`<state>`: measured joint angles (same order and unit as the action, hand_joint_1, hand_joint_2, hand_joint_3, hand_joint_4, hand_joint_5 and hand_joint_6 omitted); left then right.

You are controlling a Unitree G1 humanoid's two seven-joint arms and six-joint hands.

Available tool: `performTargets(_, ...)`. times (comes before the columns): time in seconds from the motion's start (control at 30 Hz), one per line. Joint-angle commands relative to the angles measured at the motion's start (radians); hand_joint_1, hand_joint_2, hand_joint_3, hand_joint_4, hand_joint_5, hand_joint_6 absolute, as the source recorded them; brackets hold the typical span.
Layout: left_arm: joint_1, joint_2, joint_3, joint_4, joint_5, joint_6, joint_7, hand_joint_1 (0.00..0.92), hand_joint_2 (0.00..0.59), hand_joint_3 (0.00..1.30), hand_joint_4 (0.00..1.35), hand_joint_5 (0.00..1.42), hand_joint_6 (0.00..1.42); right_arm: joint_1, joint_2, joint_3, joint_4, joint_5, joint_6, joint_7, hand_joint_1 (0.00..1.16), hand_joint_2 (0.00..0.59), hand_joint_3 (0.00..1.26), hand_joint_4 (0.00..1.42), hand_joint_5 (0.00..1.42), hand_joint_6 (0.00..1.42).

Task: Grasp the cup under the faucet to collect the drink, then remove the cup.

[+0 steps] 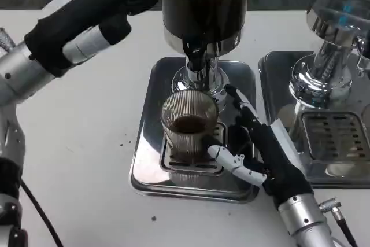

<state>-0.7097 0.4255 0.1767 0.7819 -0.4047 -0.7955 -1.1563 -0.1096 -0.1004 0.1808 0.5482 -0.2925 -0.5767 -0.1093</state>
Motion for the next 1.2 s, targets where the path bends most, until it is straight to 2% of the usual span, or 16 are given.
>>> performTargets(0.03,0.060,0.031,0.034,-0.022,-0.020,0.015,0.010,0.000,0.083,0.25,0.19,0.18,0.17,0.017,-0.010,-0.004,-0.016,-0.007,-0.013,-0.012,0.54,0.223,0.04,0.00,0.02,0.10)
performTargets(0.67,0.252,0.072,0.090,0.034,0.020,0.024,0.093,0.000,0.099,0.28,0.22,0.20,0.19,0.021,-0.026,0.019,-0.044,-0.020,0.013,0.013,0.58,0.211,0.00,0.00,0.00,0.06)
performTargets(1.2,0.332,0.083,0.087,0.098,0.072,0.007,0.145,0.000,0.109,0.29,0.24,0.22,0.19,-0.004,-0.023,0.037,-0.062,-0.038,0.050,0.035,0.58,0.211,0.00,0.00,0.00,0.00)
